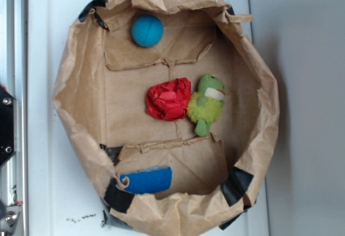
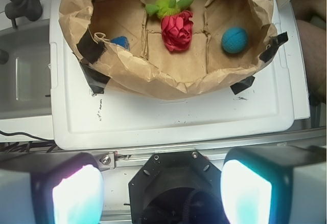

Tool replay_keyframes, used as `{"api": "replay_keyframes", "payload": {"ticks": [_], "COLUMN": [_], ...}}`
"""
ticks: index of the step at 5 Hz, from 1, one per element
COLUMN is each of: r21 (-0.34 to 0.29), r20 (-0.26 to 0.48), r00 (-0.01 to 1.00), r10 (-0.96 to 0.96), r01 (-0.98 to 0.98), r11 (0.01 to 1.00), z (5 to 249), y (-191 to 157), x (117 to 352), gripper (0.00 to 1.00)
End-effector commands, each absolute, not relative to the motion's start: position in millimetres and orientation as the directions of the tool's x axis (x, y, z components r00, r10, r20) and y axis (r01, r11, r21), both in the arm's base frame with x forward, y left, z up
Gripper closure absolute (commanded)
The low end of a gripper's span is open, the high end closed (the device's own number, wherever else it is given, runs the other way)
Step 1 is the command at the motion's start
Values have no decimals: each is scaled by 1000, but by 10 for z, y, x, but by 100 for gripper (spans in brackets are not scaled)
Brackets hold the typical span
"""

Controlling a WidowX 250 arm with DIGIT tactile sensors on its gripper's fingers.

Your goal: Grab the blue ball.

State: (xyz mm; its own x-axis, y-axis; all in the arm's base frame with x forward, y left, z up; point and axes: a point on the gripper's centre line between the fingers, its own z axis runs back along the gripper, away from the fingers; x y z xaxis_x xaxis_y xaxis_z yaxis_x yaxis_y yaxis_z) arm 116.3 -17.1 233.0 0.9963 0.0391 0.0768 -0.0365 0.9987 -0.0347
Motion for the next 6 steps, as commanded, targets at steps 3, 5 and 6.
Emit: {"api": "replay_keyframes", "payload": {"ticks": [3, 5, 6], "r21": [-5, -97, -115], "r20": [122, 105, 144], "r00": [988, 959, 922], "r10": [-92, -265, -360], "r01": [93, 275, 377], "r11": [996, 957, 919], "z": [2193, 1955, 1841], "y": [0, 75, 121], "x": [1742, 2055, 2260], "gripper": [0, 0, 0]}}
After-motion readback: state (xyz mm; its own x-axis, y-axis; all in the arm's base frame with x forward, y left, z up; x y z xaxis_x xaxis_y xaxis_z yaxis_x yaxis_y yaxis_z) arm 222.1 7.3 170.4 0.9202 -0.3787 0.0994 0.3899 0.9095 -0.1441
